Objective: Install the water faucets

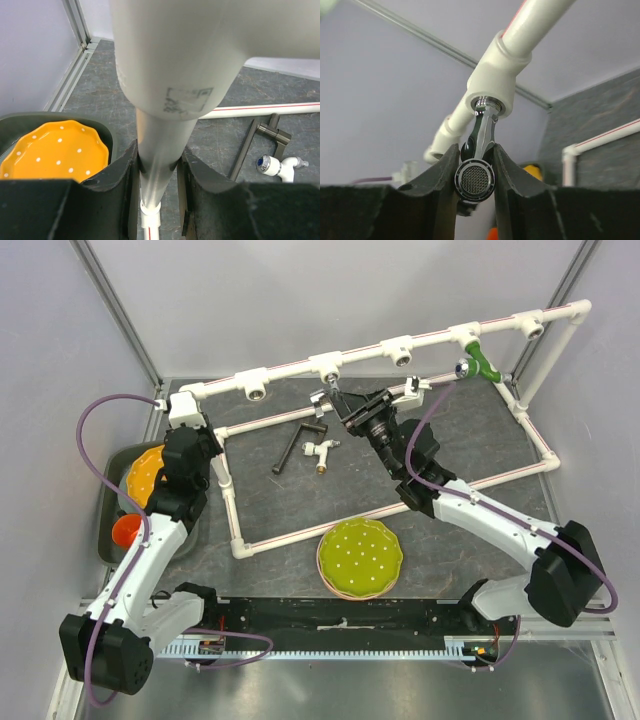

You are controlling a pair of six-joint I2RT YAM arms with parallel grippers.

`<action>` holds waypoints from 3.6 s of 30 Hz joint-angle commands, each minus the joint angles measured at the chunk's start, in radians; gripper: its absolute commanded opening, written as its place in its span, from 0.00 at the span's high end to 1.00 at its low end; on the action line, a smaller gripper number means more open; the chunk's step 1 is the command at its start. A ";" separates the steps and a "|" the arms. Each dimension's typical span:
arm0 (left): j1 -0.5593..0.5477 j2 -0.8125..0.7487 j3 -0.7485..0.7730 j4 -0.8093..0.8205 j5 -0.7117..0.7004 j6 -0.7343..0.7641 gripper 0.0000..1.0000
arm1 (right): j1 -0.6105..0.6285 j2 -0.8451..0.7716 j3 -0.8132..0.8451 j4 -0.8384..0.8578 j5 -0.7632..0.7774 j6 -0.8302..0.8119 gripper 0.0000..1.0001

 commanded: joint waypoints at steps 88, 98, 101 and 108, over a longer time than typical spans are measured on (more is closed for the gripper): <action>-0.004 -0.009 0.031 0.027 0.030 -0.106 0.98 | 0.297 0.288 0.424 -0.309 0.687 -2.281 0.76; -0.004 -0.005 0.031 0.027 0.030 -0.106 0.98 | 0.234 0.242 0.501 -0.430 0.584 -1.542 1.00; -0.004 -0.005 0.031 0.027 0.030 -0.106 0.98 | 0.155 0.165 0.467 -0.453 0.430 -1.187 1.00; -0.004 -0.003 0.033 0.025 0.031 -0.106 0.98 | -0.062 0.038 0.245 -0.294 0.066 -0.407 1.00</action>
